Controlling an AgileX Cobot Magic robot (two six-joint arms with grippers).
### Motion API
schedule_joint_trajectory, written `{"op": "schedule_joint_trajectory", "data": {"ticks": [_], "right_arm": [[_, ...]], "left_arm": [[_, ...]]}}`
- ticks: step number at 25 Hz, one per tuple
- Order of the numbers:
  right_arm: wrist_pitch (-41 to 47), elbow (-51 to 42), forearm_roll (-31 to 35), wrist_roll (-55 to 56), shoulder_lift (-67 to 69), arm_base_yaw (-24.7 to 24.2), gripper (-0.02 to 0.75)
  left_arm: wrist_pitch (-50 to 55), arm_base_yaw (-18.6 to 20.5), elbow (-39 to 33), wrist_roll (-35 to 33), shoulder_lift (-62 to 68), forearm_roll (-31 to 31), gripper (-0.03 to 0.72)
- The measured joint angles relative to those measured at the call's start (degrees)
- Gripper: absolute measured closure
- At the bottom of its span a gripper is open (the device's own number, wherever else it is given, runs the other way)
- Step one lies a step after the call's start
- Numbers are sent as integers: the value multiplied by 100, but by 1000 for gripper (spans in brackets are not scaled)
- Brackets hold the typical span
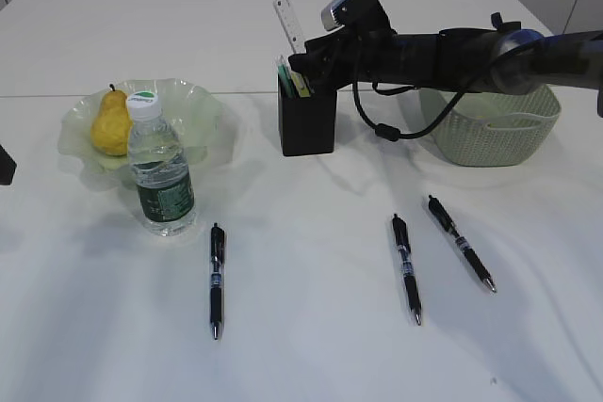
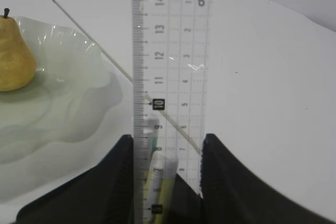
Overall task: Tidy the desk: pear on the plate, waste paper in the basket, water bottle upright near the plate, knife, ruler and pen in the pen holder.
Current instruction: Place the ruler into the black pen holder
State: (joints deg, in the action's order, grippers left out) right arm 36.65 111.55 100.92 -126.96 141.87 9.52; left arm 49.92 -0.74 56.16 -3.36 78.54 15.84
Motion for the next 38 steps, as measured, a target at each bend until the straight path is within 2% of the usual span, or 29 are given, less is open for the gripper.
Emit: {"op": "schedule_joint_trajectory", "data": {"ticks": [38], "right_arm": [[106, 0, 0, 34, 19, -5, 442]], "left_arm": [[0, 0, 0, 0, 0, 11, 178]]}}
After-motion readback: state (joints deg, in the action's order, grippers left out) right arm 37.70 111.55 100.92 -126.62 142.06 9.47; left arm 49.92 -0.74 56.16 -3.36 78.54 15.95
